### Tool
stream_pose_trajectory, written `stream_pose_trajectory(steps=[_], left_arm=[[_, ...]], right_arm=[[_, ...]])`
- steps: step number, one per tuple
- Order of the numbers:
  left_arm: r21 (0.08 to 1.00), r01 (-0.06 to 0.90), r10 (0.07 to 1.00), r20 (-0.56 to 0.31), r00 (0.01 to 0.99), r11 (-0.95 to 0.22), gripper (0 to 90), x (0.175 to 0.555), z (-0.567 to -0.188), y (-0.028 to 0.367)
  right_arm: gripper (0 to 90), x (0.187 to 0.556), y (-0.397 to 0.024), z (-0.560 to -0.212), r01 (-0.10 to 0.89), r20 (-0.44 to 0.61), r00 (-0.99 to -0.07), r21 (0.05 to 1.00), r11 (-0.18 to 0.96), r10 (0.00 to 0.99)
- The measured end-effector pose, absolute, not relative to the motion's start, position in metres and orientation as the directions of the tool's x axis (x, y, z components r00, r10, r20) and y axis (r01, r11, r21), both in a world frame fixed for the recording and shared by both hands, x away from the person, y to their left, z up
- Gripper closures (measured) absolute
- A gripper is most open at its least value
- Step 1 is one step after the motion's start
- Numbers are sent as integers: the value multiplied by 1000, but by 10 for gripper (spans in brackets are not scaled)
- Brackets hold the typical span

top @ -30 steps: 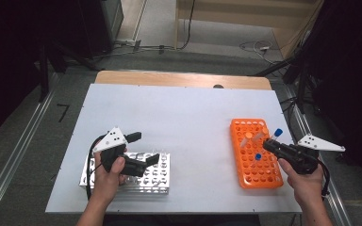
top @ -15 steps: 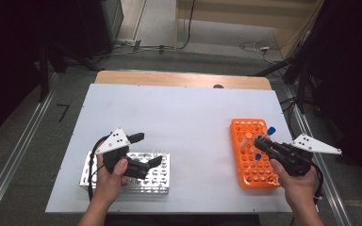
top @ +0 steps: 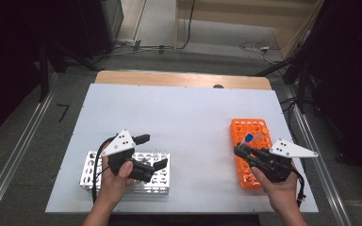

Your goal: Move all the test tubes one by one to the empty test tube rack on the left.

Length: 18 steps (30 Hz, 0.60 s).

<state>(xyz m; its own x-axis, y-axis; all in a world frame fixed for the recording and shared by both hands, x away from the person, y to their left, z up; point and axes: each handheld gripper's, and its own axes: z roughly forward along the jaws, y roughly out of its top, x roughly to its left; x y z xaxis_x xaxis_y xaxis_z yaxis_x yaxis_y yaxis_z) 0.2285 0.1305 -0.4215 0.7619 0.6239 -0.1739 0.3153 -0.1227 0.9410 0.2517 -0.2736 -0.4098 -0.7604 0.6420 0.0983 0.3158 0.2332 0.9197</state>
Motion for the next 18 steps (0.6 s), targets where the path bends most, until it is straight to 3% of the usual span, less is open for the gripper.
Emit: stream_pose_trajectory(steps=[11, 18], left_arm=[[944, 304, 597, -172, 784, -127, 0, 225, -421, 113], [942, 307, 579, -176, 796, -137, 50, 223, -421, 99]], right_arm=[[747, 244, -242, -421, 316, 102, -799, 910, 269, 592], [747, 239, -223, -428, 310, 99, -826, 902, 300, 555]])
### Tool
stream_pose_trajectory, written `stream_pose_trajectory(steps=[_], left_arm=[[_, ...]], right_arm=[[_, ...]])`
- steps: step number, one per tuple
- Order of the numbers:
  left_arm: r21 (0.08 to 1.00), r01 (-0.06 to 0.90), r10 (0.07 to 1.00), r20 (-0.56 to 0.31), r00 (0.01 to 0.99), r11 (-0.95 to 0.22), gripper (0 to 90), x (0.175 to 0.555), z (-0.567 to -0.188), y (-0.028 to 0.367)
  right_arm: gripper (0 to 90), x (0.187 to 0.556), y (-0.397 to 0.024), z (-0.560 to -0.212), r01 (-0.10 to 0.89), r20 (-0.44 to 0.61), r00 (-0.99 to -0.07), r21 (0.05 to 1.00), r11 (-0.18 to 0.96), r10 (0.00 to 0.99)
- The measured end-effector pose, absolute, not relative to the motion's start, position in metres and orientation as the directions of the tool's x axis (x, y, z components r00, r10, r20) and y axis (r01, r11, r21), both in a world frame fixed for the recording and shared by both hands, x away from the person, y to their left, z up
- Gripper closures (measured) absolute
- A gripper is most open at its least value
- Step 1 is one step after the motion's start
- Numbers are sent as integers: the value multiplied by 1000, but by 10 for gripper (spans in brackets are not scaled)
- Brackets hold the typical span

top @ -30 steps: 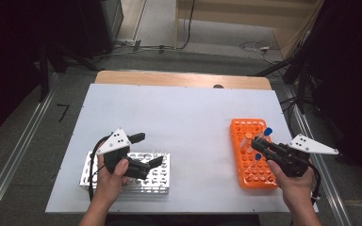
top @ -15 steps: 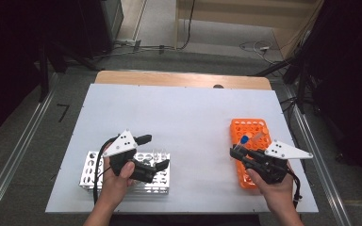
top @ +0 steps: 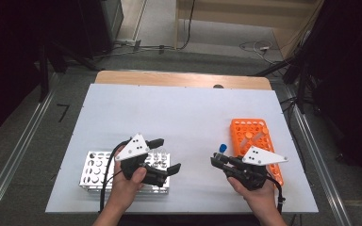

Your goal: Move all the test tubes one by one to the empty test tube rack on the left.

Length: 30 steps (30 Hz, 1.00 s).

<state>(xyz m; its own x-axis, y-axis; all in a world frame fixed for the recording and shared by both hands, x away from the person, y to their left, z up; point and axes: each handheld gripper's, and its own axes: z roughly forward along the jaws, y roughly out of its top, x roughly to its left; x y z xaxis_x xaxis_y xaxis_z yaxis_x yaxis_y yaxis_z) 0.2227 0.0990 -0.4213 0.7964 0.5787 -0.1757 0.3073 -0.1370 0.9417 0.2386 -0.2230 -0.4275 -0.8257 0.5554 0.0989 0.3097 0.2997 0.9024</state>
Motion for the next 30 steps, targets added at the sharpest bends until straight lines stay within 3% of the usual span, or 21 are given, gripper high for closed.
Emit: stream_pose_trajectory(steps=[6, 10, 23, 30], left_arm=[[941, 313, 561, -189, 806, -132, 73, 220, -420, 87], [937, 316, 576, -175, 798, -153, 170, 218, -420, 78], [937, 290, 478, -168, 862, -194, 544, 212, -423, 58], [936, 291, 456, -174, 873, -201, 654, 213, -424, 55]], right_arm=[[747, 235, -209, -434, 307, 95, -846, 892, 332, 525], [747, 233, -200, -437, 301, 93, -859, 888, 348, 504], [747, 225, -179, -444, 271, 79, -896, 877, 396, 437], [747, 222, -173, -446, 261, 79, -909, 873, 413, 408]])
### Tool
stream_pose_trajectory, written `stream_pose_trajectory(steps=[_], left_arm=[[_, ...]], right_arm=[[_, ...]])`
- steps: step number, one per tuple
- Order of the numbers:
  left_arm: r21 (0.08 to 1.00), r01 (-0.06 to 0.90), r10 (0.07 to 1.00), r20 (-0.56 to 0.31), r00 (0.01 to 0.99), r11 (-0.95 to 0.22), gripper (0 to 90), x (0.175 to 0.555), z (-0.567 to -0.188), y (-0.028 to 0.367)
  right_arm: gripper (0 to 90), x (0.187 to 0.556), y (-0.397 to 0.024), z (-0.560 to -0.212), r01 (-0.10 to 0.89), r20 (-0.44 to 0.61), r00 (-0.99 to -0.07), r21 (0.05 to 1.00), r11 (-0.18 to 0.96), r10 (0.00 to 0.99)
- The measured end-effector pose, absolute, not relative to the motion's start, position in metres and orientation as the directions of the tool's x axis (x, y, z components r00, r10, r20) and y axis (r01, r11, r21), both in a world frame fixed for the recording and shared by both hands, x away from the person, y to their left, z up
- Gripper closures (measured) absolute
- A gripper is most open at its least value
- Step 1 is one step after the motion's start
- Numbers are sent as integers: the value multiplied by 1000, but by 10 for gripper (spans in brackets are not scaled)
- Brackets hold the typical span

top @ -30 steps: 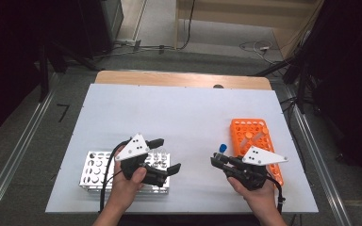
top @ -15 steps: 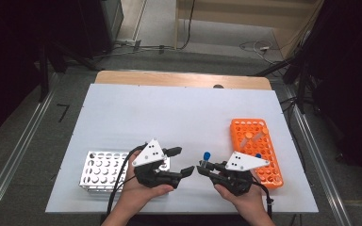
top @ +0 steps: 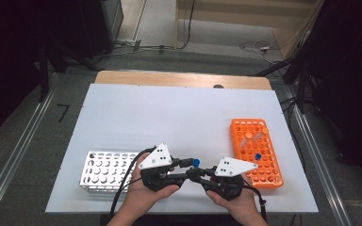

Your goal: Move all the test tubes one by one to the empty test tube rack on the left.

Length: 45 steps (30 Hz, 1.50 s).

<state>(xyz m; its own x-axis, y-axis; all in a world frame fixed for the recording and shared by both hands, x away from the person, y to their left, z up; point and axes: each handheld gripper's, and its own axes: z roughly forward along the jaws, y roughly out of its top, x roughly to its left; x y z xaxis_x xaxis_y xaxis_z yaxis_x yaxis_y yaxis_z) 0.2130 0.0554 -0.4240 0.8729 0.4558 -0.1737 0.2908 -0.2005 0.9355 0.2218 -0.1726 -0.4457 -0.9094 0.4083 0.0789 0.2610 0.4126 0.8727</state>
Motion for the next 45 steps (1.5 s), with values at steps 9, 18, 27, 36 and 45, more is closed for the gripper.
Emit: stream_pose_trajectory(steps=[9, 18, 27, 36, 45], left_arm=[[938, 270, 450, -150, 880, -216, 757, 212, -424, 55], [942, 251, 447, -131, 885, -221, 771, 211, -421, 57], [947, 251, 482, -129, 866, -198, 772, 213, -415, 72], [952, 251, 523, -128, 843, -172, 772, 216, -409, 91], [958, 244, 573, -118, 811, -148, 772, 217, -402, 112]], right_arm=[[747, 221, -169, -447, 255, 86, -921, 871, 421, 381], [715, 222, -171, -447, 258, 101, -927, 872, 416, 362], [395, 226, -179, -441, 261, 107, -923, 880, 398, 370], [32, 232, -193, -431, 290, 135, -907, 887, 360, 398], [0, 235, -211, -421, 281, 123, -899, 898, 339, 420]])
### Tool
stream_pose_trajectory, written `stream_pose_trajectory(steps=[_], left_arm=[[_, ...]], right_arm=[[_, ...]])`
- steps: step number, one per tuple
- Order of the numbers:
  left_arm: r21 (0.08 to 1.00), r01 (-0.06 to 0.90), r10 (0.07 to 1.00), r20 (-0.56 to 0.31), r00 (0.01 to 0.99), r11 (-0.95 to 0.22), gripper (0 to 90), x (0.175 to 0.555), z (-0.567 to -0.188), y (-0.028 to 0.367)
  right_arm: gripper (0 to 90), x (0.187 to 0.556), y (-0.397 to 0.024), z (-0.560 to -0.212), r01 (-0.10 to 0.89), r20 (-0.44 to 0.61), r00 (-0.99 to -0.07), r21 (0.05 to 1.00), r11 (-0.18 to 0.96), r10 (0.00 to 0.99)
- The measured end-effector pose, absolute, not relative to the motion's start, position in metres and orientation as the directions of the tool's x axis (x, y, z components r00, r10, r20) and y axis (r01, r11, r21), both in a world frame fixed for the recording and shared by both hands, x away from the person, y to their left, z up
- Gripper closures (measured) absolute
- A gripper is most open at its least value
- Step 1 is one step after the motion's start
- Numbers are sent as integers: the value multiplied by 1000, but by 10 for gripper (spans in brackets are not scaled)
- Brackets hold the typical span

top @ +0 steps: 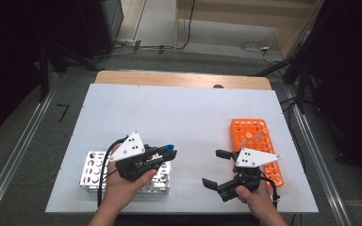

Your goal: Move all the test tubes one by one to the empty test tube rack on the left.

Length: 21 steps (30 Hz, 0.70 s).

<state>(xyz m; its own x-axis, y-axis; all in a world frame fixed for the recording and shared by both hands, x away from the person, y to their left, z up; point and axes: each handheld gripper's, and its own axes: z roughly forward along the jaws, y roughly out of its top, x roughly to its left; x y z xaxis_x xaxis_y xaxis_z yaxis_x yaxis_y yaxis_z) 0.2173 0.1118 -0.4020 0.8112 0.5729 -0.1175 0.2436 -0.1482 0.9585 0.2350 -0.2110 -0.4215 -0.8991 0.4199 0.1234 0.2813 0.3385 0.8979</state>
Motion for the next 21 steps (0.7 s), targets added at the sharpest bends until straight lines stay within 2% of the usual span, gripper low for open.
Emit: stream_pose_trajectory(steps=[21], left_arm=[[965, 234, 695, -90, 714, -115, 772, 220, -398, 161]], right_arm=[[0, 246, -250, -412, 294, 114, -863, 906, 305, 492]])
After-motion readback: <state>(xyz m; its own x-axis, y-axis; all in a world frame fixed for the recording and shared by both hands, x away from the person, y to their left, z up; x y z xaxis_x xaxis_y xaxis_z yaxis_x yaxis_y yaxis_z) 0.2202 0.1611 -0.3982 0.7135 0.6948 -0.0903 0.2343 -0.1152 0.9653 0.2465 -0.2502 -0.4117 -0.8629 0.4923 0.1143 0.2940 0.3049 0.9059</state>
